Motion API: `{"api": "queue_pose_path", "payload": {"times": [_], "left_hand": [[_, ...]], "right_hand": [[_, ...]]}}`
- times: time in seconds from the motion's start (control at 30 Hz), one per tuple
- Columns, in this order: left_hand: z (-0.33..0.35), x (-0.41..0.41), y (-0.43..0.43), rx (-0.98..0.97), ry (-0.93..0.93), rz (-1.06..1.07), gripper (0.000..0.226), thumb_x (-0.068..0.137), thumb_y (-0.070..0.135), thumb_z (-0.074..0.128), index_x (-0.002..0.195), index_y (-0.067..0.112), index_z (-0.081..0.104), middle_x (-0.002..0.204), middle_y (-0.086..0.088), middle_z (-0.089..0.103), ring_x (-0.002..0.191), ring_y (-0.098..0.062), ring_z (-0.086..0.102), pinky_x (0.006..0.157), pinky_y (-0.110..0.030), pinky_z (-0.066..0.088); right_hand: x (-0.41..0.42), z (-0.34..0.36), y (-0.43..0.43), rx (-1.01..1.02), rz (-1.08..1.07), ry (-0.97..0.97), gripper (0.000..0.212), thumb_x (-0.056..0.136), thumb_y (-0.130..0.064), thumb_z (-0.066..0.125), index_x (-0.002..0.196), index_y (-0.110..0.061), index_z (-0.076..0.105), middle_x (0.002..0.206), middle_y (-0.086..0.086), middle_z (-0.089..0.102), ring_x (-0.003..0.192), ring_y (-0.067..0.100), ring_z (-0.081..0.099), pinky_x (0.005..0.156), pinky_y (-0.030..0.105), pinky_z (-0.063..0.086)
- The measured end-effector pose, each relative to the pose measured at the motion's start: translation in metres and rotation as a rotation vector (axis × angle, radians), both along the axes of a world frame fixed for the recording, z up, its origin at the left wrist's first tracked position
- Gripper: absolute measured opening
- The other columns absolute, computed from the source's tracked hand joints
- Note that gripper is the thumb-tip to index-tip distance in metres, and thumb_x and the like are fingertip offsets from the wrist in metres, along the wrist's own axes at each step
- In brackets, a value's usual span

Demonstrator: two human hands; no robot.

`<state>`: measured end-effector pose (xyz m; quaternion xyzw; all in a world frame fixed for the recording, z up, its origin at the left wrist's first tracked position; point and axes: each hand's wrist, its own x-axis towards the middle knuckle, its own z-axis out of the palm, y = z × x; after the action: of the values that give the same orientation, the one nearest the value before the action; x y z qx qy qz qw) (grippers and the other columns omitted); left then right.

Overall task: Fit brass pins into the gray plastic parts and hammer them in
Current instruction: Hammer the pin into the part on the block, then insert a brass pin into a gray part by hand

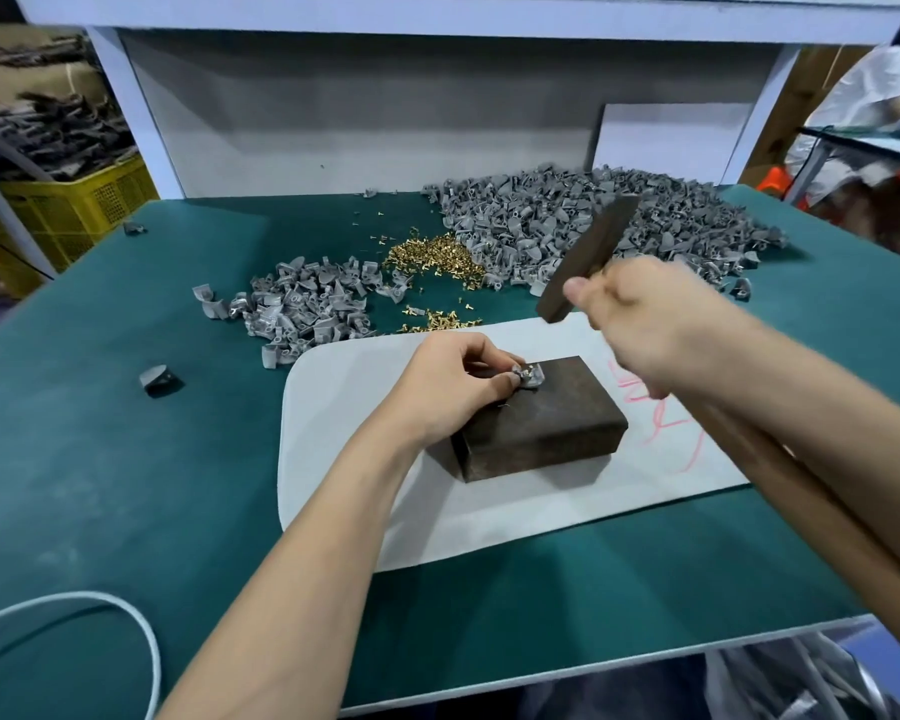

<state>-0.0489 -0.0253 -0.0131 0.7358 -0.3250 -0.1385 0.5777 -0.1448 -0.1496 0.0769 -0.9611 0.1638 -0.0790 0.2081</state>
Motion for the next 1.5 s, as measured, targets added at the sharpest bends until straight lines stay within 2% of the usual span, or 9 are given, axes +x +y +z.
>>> {"api": "queue_pose_path", "payload": {"times": [0.1, 0.2, 0.37, 0.57, 0.8, 1.03, 1.13, 1.27, 1.5], "left_hand": [[0.001, -0.001, 0.001, 0.005, 0.004, 0.001, 0.015, 0.081, -0.009, 0.066, 0.074, 0.005, 0.065, 0.086, -0.002, 0.068, 0.067, 0.001, 0.061, 0.07, -0.013, 0.052], [0.002, -0.001, 0.001, -0.001, 0.029, 0.002, 0.018, 0.082, -0.008, 0.065, 0.072, 0.007, 0.063, 0.087, -0.001, 0.068, 0.072, -0.001, 0.063, 0.071, -0.014, 0.053], [0.001, -0.004, 0.002, 0.021, 0.015, 0.037, 0.01, 0.081, -0.007, 0.067, 0.077, 0.003, 0.067, 0.082, -0.004, 0.069, 0.063, 0.003, 0.06, 0.064, -0.011, 0.05], [0.005, -0.009, 0.0, 0.051, -0.028, 0.1, 0.014, 0.08, -0.005, 0.068, 0.071, 0.005, 0.064, 0.091, -0.007, 0.072, 0.08, -0.009, 0.067, 0.077, -0.019, 0.054], [0.012, -0.009, 0.003, 0.215, -0.076, 0.217, 0.013, 0.08, 0.005, 0.067, 0.068, 0.01, 0.063, 0.085, 0.003, 0.072, 0.088, -0.014, 0.066, 0.087, -0.032, 0.052], [0.071, 0.047, -0.085, 0.176, -0.035, 0.268, 0.017, 0.082, 0.029, 0.07, 0.076, 0.014, 0.068, 0.078, -0.003, 0.071, 0.073, -0.012, 0.062, 0.071, -0.026, 0.047], [0.07, 0.097, -0.11, 0.503, -0.266, 0.404, 0.017, 0.089, 0.02, 0.062, 0.097, 0.007, 0.07, 0.104, -0.011, 0.069, 0.096, -0.022, 0.063, 0.087, -0.032, 0.049], [0.032, 0.121, -0.095, 1.022, -0.41, 0.304, 0.011, 0.088, 0.009, 0.058, 0.083, 0.0, 0.056, 0.096, -0.016, 0.063, 0.081, -0.028, 0.057, 0.07, -0.031, 0.048], [0.018, 0.13, -0.087, 1.009, -0.418, 0.233, 0.016, 0.082, -0.006, 0.052, 0.089, -0.004, 0.067, 0.089, -0.019, 0.068, 0.083, -0.032, 0.065, 0.074, -0.04, 0.056]], "right_hand": [[-0.002, -0.011, 0.007, 0.058, -0.003, 0.09, 0.032, 0.103, -0.027, 0.031, 0.077, -0.015, 0.046, 0.06, 0.0, 0.044, 0.064, 0.023, 0.063, 0.047, 0.027, 0.035], [0.003, 0.001, 0.001, 0.022, 0.02, 0.036, 0.042, 0.102, -0.031, 0.035, 0.066, -0.013, 0.045, 0.047, 0.005, 0.046, 0.028, 0.013, 0.049, 0.031, 0.019, 0.034], [0.006, -0.009, 0.001, 0.002, 0.117, 0.138, 0.04, 0.102, -0.026, 0.034, 0.066, -0.011, 0.045, 0.051, 0.006, 0.045, 0.037, 0.024, 0.049, 0.032, 0.021, 0.033], [0.031, -0.009, -0.082, 1.146, -0.056, -0.188, 0.035, 0.1, -0.038, 0.039, 0.073, -0.016, 0.041, 0.038, -0.006, 0.032, 0.03, 0.01, 0.029, 0.033, 0.013, 0.026], [0.044, -0.093, -0.121, 1.899, -0.09, -0.317, 0.034, 0.097, -0.032, 0.038, 0.068, -0.013, 0.042, 0.037, -0.007, 0.028, 0.028, 0.005, 0.025, 0.03, 0.017, 0.026], [0.049, -0.098, -0.123, 1.959, -0.029, -0.346, 0.036, 0.096, -0.031, 0.036, 0.066, -0.012, 0.042, 0.035, -0.006, 0.027, 0.026, 0.006, 0.025, 0.032, 0.014, 0.023], [0.046, -0.096, -0.122, 1.924, -0.045, -0.337, 0.037, 0.098, -0.031, 0.035, 0.067, -0.012, 0.041, 0.035, -0.005, 0.028, 0.026, 0.007, 0.025, 0.033, 0.012, 0.024], [0.05, -0.096, -0.12, 1.875, -0.083, -0.322, 0.035, 0.099, -0.031, 0.037, 0.068, -0.013, 0.042, 0.036, -0.004, 0.029, 0.028, 0.008, 0.028, 0.033, 0.015, 0.028], [0.054, -0.097, -0.123, 1.944, -0.133, -0.3, 0.033, 0.098, -0.029, 0.041, 0.069, -0.012, 0.043, 0.041, -0.003, 0.03, 0.03, 0.009, 0.031, 0.034, 0.015, 0.032]]}}
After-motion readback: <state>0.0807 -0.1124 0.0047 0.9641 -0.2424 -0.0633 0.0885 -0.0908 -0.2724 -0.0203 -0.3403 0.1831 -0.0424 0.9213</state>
